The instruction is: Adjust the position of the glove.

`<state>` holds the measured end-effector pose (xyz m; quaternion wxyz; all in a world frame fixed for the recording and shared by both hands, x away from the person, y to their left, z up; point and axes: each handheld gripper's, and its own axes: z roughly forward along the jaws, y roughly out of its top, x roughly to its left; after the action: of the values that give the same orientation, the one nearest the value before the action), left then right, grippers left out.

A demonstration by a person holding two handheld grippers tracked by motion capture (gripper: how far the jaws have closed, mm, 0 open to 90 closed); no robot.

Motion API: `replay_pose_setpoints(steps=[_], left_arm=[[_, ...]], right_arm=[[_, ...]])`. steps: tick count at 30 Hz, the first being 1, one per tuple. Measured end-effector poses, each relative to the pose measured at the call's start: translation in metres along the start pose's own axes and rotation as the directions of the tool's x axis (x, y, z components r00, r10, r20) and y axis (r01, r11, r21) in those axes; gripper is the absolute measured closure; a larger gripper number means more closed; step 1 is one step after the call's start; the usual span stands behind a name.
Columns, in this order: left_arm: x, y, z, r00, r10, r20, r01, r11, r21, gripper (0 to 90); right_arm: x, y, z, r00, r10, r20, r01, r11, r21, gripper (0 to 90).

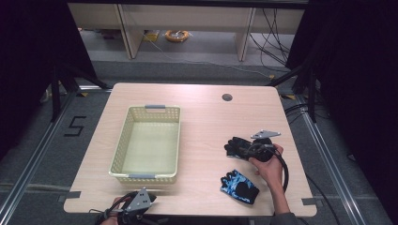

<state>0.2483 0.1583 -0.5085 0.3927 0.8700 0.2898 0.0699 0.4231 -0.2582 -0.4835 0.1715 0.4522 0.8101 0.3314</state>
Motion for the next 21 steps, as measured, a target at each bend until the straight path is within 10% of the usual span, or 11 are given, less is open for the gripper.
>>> replay_pose_setpoints(steps=[12,21], left_arm=[[0.0,0.0,0.0,1.0,0.004,0.005,-0.004,0.9998,0.017,16.5],[0.0,0.0,0.0,1.0,0.008,0.003,-0.008,0.9998,0.019,16.6]], right_arm=[[-0.006,-0.005,0.019,0.9999,-0.003,0.011,0.002,0.999,0.049,50.2],[-0.007,-0.012,0.017,0.9984,0.049,-0.028,-0.049,0.999,0.012,85.1]])
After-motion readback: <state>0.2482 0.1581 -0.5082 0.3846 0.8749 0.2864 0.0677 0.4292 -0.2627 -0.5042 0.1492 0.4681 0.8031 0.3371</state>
